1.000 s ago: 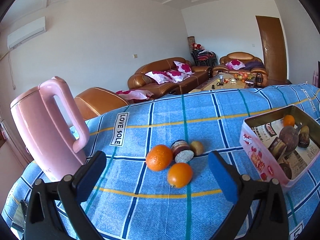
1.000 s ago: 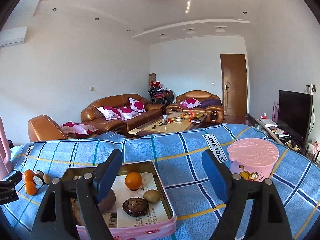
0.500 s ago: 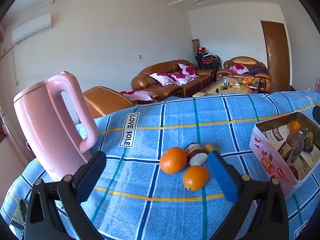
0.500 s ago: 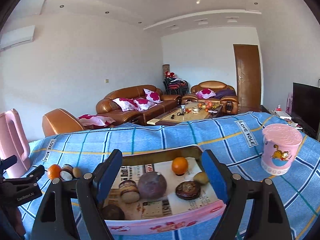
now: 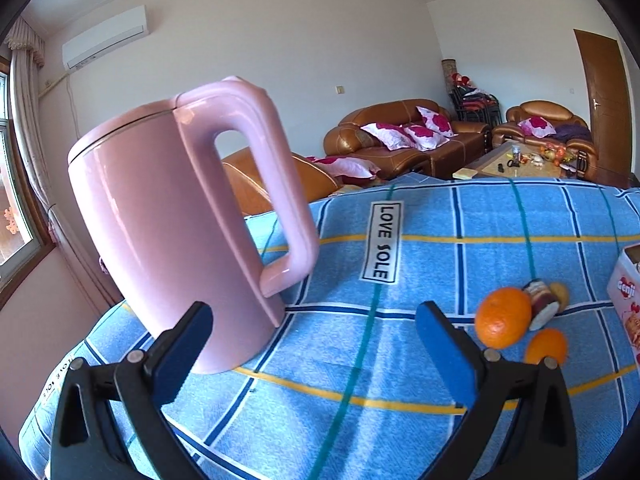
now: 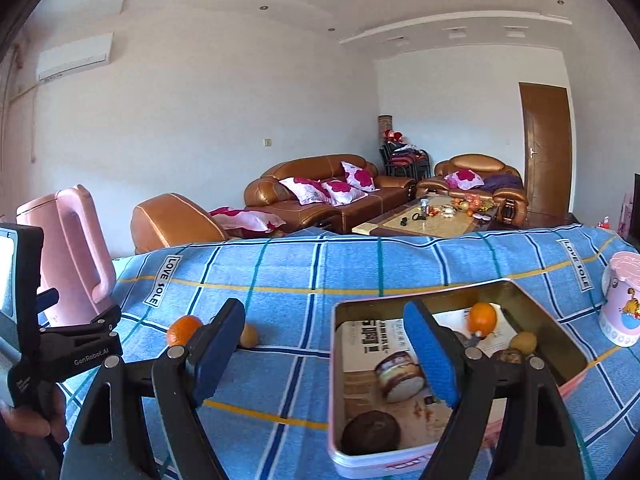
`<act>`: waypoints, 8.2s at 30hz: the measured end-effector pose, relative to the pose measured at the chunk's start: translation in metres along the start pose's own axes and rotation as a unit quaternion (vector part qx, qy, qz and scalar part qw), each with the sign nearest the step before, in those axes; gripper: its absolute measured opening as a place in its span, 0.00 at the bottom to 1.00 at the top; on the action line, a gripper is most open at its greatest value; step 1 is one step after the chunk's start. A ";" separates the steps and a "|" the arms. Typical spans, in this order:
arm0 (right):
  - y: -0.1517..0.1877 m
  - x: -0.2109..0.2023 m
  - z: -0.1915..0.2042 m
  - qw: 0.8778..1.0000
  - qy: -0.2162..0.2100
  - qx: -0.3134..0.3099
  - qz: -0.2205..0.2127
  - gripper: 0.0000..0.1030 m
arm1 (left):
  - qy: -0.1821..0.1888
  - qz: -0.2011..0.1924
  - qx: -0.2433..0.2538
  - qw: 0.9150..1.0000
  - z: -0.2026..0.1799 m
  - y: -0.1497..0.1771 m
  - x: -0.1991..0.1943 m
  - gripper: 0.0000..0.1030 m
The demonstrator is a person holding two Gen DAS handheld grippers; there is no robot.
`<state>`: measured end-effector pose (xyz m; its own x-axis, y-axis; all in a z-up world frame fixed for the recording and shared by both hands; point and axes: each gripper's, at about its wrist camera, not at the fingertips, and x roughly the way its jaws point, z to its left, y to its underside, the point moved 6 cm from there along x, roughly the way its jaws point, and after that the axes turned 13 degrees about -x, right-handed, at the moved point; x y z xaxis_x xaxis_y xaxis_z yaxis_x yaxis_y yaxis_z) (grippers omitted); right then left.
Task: Organize fruits
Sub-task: 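Close the right tool around an orange, then lift the orange and carry it over the pink tin with the right tool, then lower the orange into the tin and open the right tool, then move the open right tool toward the dark red jar and brown fruit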
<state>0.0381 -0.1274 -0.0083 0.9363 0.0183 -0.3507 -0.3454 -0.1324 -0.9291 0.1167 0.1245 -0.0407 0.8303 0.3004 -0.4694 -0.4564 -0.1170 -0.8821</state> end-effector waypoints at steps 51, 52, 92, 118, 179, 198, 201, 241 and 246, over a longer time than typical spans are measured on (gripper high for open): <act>0.014 0.001 0.018 0.997 -0.055 -0.036 0.051 0.38 | 0.190 0.154 0.077 0.966 -0.123 0.027 0.025 0.54; 0.015 0.001 0.016 0.997 -0.056 -0.034 0.052 0.38 | 0.193 0.157 0.075 0.966 -0.125 0.027 0.027 0.54; 0.011 -0.025 0.012 0.998 0.005 -0.063 0.007 0.38 | 0.127 0.052 -0.013 0.990 -0.083 0.037 -0.055 0.47; 0.024 -0.039 -0.038 0.997 0.031 -0.060 0.022 0.38 | 0.150 0.063 -0.003 0.987 -0.107 0.049 -0.077 0.47; 0.035 0.033 -0.161 0.993 0.027 -0.030 0.115 0.38 | 0.281 0.123 0.047 0.951 -0.277 0.062 -0.093 0.47; 0.034 0.005 -0.170 0.995 -0.041 0.081 0.032 0.55 | 0.284 0.102 0.048 0.952 -0.275 0.059 -0.103 0.48; 0.033 0.000 -0.178 0.996 -0.004 0.085 0.022 0.56 | 0.283 0.081 0.047 0.955 -0.273 0.056 -0.110 0.61; 0.034 -0.070 -0.190 0.983 0.165 0.069 -0.041 0.74 | 0.215 -0.002 0.019 0.976 -0.210 0.050 -0.135 1.00; 0.035 -0.077 -0.181 0.982 0.173 0.071 -0.040 0.74 | 0.214 0.009 0.028 0.976 -0.200 0.052 -0.131 1.00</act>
<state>-0.0343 -0.3132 0.0077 0.9180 -0.3175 -0.2378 -0.2525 -0.0053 -0.9676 0.0484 -0.1100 -0.0337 0.8743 -0.1264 -0.4686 -0.4785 -0.0632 -0.8758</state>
